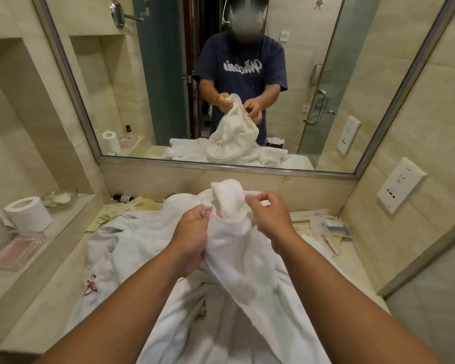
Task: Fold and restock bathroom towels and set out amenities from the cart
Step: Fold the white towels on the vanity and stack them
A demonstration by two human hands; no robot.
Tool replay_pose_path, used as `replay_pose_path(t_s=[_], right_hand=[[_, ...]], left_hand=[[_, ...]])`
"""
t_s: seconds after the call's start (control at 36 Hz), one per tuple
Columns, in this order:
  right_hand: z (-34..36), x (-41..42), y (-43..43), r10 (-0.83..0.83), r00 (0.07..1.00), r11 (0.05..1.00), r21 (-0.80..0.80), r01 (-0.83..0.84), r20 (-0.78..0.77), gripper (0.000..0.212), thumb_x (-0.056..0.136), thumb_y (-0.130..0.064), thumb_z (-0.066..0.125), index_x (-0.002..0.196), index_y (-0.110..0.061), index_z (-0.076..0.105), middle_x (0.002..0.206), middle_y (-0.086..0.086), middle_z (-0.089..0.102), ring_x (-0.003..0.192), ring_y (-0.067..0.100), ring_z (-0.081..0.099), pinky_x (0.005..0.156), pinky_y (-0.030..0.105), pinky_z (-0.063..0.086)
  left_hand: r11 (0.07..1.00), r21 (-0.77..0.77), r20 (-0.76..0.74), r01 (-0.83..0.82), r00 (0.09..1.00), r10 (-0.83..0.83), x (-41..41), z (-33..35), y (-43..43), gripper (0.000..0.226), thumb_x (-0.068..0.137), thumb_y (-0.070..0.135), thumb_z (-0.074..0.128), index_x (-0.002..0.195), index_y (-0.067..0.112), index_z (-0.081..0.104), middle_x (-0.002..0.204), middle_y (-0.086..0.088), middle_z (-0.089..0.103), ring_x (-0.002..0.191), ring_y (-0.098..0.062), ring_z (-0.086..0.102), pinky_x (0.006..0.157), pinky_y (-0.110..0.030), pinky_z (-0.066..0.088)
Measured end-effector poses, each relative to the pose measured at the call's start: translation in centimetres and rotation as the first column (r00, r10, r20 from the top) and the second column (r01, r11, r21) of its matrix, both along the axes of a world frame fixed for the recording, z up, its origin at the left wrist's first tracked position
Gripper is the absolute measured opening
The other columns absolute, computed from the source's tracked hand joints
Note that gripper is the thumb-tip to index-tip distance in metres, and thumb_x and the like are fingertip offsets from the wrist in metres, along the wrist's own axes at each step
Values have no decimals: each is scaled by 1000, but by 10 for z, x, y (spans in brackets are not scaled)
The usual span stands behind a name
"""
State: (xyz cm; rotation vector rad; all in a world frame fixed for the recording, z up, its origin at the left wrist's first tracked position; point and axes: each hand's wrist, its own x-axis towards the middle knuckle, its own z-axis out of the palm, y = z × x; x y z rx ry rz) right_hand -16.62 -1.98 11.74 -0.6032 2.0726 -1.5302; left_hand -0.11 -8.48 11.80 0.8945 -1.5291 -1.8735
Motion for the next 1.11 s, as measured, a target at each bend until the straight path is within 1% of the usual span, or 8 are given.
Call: replay_pose_path(t_s=[0.17, 0.28, 0.47, 0.61, 0.75, 0.86, 0.97, 1.11], right_hand=[[-20, -12, -8, 134, 987, 928, 361, -93, -91, 76, 76, -44, 80, 142, -37, 42, 141, 8, 38, 104, 24, 54, 91, 38, 53], [-41, -15, -9, 267, 962, 856, 472, -209, -57, 95, 76, -22, 81, 154, -30, 28, 144, 11, 47, 122, 33, 52, 92, 44, 58], [-61, -9, -5, 378, 921, 835, 465, -295, -93, 29, 78, -1, 67, 102, -16, 65, 100, 1, 61, 92, 21, 60, 78, 30, 54], [-57, -5, -1, 426, 903, 829, 426, -363, -59, 31, 74, 6, 42, 60, -20, 33, 66, 0, 32, 63, 16, 27, 52, 25, 24], [-58, -15, 2, 241, 964, 856, 492, -159, -109, 28, 80, -9, 60, 66, -17, 38, 67, -1, 39, 59, 17, 35, 54, 28, 32], [-63, -18, -2, 132, 977, 922, 383, -60, -166, 40, 86, -26, 71, 121, -16, 54, 107, 0, 59, 88, 16, 55, 75, 29, 45], [-67, -14, -12, 209, 961, 927, 350, -135, -183, 67, 94, -27, 69, 153, -24, 38, 143, 6, 55, 122, 27, 57, 101, 38, 49], [-72, -16, -18, 220, 957, 912, 387, -132, -191, 50, 92, -7, 63, 140, -17, 58, 130, 8, 64, 120, 29, 61, 103, 39, 51]], left_hand=[[1000, -2, 218, 11, 976, -10, 5, -7, -15, 33, 103, 44, 55, 89, 16, 67, 86, -3, 69, 82, -22, 64, 75, -33, 48], [995, -99, 446, 8, 894, 37, 4, -12, -29, 85, 69, 78, 72, 129, 20, 56, 125, 3, 63, 110, -20, 62, 89, -36, 49], [960, -263, 640, 98, 762, 97, -6, -28, -45, 88, 70, 74, 76, 136, 18, 57, 133, 0, 64, 117, -25, 61, 98, -39, 51], [962, -272, 579, -20, 795, 180, -13, -32, -55, 57, 87, 48, 75, 127, 10, 61, 130, 0, 63, 118, -31, 60, 92, -34, 48], [945, -318, 587, 71, 798, 138, -16, -35, -58, 56, 82, 20, 74, 135, 15, 58, 130, -7, 61, 112, -29, 59, 86, -35, 49], [886, -328, 525, 328, 843, -117, -22, -32, -54, 67, 76, 7, 71, 138, 31, 60, 123, 9, 62, 107, -14, 59, 84, -27, 51], [824, -260, 608, 503, 748, -265, -23, -33, -54, 46, 57, 14, 66, 99, 28, 80, 84, 9, 68, 74, -19, 61, 65, -27, 48], [762, -209, 691, 613, 644, -328, -20, -24, -47, 9, 59, 5, 61, 56, 13, 59, 63, -2, 45, 66, -19, 44, 61, -32, 37]])
